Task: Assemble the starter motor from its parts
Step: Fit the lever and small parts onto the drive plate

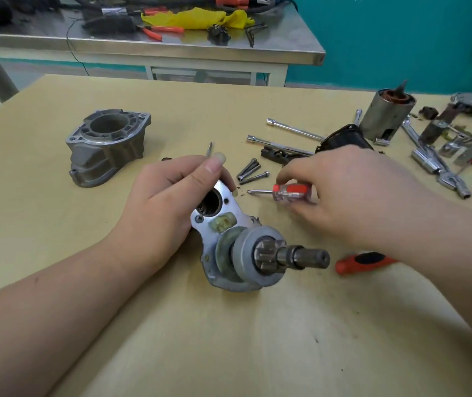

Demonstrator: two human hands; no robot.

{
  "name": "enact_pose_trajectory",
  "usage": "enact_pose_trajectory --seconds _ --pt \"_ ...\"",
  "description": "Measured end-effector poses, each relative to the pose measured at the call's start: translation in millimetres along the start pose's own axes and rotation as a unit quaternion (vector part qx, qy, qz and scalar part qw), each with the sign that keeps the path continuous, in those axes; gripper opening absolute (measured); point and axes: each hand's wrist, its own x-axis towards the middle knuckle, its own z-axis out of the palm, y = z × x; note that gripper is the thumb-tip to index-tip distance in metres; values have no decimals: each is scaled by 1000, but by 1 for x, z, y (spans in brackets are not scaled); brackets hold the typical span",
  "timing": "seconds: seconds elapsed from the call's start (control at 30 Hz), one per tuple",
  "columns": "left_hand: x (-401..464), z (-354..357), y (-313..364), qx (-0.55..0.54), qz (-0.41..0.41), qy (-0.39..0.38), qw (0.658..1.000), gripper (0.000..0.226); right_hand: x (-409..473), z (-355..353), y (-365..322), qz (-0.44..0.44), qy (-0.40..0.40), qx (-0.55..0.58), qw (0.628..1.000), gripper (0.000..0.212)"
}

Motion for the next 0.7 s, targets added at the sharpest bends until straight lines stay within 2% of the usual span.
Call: enact_pose_trajectory --seconds 0.07,0.17,0.3,0.4,0.57,0.7 --pt "1 0 1 -12 -6 -15 1000 43 -1 5 -3 -3 -12 -48 999 30" --pt "4 -2 1 -16 -21 -40 999 42 -2 7 -1 -60 32 -81 994 37" --pt "4 -3 2 -30 -23 -55 998 42 -4 8 -16 -167 15 4 986 33" --pt "4 -2 1 -30 -20 -53 998 43 0 21 -25 -174 9 15 985 18" --pt "3 -2 0 -28 -22 -41 999 44 4 33 -23 -174 15 65 982 18" --pt "4 0 0 -25 -20 -32 999 53 2 33 -20 -162 32 115 980 6"
